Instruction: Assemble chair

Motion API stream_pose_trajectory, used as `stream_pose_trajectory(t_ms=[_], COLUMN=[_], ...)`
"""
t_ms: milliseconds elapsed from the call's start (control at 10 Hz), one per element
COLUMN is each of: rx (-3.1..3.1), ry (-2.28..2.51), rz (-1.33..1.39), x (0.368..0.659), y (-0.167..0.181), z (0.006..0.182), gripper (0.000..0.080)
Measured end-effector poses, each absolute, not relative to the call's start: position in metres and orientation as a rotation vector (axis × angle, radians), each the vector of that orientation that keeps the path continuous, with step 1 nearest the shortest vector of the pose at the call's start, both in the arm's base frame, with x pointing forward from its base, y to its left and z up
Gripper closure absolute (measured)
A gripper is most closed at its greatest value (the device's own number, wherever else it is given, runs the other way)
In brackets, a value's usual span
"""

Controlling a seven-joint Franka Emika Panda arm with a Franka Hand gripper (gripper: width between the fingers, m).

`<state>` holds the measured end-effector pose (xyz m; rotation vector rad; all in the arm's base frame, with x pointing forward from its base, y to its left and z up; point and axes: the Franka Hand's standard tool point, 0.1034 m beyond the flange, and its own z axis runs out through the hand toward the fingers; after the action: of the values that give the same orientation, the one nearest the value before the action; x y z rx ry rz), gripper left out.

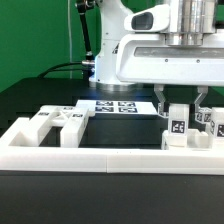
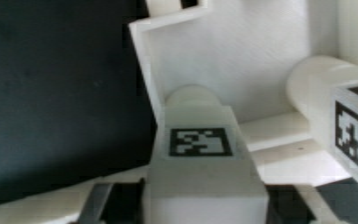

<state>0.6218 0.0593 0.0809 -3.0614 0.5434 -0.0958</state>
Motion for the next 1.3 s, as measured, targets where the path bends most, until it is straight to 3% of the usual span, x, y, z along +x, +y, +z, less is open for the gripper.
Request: stream_pose_trajectory(t_ms=[600, 1300], rx=[-2.704, -2.449], ry=[1.46, 1.838], rz=[-0.056, -0.037], x=[0.6217, 0.6223], y=[0.065, 0.0685], z=[0.0796, 0.08], gripper=[0.0505, 0.0506])
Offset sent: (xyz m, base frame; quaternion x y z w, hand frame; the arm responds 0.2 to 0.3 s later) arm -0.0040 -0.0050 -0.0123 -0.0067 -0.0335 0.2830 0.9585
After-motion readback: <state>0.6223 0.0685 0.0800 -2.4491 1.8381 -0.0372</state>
